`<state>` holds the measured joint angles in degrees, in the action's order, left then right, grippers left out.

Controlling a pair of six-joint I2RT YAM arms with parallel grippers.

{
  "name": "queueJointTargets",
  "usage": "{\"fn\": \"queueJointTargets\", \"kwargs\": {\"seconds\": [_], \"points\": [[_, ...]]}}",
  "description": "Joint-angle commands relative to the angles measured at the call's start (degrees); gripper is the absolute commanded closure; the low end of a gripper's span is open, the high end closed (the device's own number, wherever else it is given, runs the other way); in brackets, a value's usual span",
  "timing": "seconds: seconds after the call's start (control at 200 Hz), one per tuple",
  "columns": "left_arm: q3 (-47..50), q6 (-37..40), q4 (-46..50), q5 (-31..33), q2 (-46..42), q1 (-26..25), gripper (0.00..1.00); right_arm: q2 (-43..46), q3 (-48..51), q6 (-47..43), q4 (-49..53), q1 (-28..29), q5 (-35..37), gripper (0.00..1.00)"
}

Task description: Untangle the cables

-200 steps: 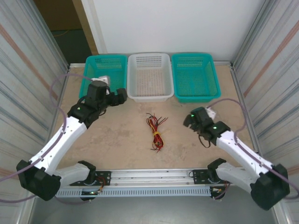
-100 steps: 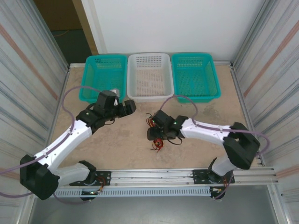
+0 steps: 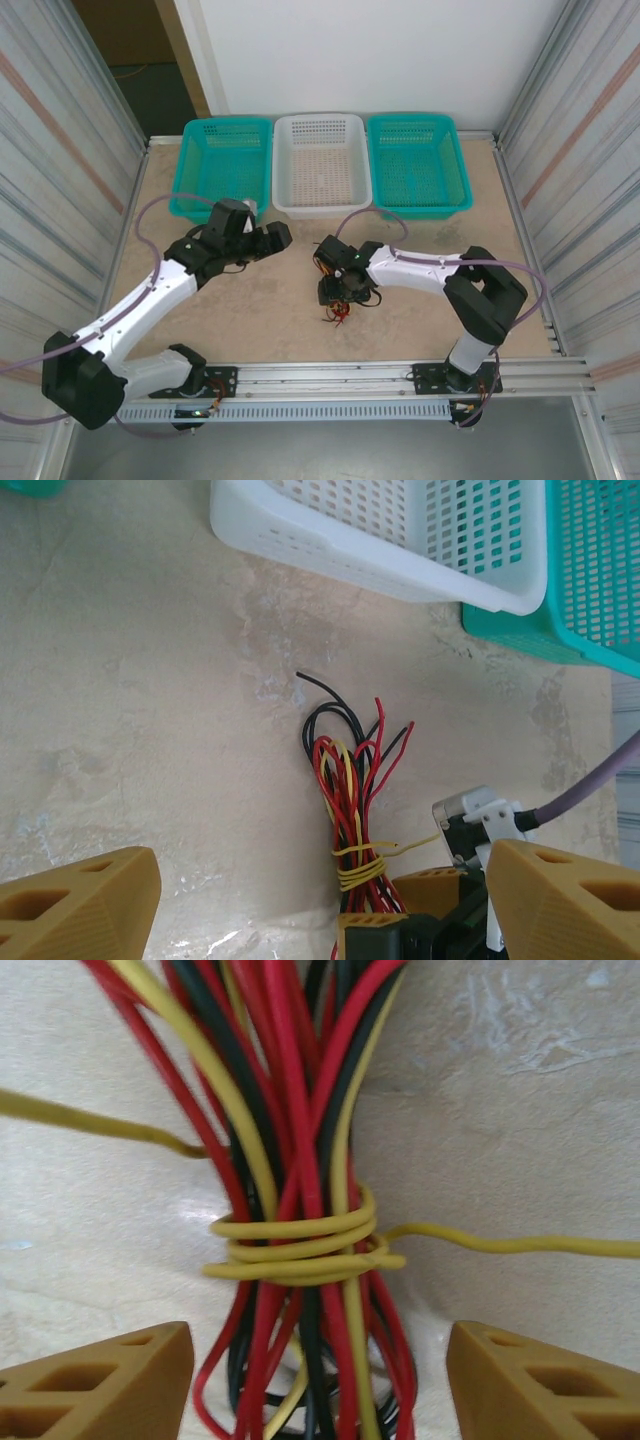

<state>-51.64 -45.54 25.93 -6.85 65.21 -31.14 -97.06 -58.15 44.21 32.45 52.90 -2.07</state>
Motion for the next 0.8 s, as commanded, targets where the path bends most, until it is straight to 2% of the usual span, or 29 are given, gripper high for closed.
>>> {"fn": "queueJointTargets", "kwargs": {"seconds": [0.0,0.14,0.245,0.461,0.511,0.676,0.792], "points": [[0.84,-1.68,-0.23,-2.18,0.75,0.11,0.16,-1.45,-1.7,-0.42,2.42,-0.48,-1.47,0.44],[0.52,-2.23,-0.5,-3.69,1.88,0.29,0.17,-0.58,-1.5,-1.53,1.49,-0.57,-2.11,0.72],[0.06,-3.02,-1.04,-6.65,2.87,0.29,0.13,3.36,-0.03,-3.66,-0.19,0.51,-0.64,0.83],[3.24,-9.12,-6.61,-14.12,2.02,-0.58,0.08,11.98,1.61,-12.48,-1.75,2.29,1.65,0.91],[3.86,-10.1,-8.0,-15.23,1.21,-0.84,0.01,13.04,1.18,-14.99,-1.11,2.0,0.26,0.92],[4.51,-12.02,-11.23,-18.6,0.99,-2.0,0.01,15.42,-1.81,-20.65,0.31,1.41,-5.52,0.93],[5.77,-13.55,-12.0,-19.84,1.24,-2.0,0.01,16.32,-3.81,-22.44,0.95,1.5,-6.93,0.92]]}}
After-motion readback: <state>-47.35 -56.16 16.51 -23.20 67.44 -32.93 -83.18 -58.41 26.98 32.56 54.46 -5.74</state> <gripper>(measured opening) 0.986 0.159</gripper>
